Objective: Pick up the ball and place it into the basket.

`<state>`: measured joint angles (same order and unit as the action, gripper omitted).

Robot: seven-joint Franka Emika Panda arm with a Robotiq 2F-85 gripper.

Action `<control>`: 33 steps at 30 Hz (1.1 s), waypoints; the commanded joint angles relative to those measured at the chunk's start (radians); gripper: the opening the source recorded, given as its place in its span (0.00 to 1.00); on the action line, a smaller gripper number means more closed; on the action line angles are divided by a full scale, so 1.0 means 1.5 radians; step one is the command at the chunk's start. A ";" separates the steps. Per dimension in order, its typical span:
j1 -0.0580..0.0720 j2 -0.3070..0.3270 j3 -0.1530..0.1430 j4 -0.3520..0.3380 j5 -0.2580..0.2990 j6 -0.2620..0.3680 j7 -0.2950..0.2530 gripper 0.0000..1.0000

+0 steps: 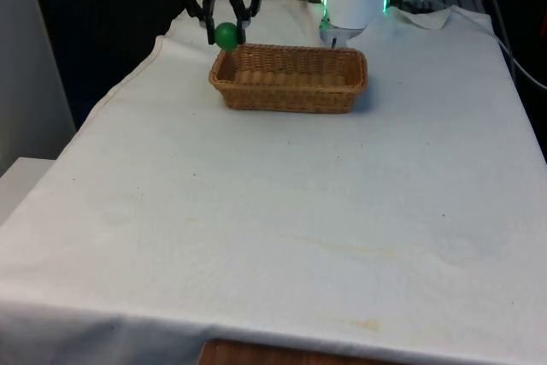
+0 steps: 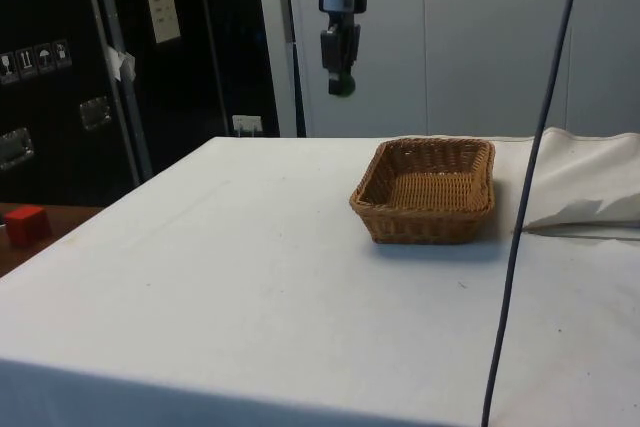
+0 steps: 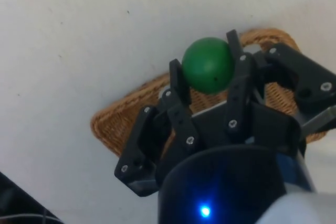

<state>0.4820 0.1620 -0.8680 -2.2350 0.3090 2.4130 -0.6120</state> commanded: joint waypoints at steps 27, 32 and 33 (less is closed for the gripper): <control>-0.003 -0.129 0.020 -0.140 -0.165 0.047 0.101 0.00; -0.003 -0.141 0.025 -0.167 -0.171 0.067 0.107 0.00; -0.003 -0.143 0.026 -0.173 -0.169 0.071 0.107 0.00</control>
<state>0.4820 -0.0430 -0.8280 -2.4730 0.0820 2.4930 -0.4690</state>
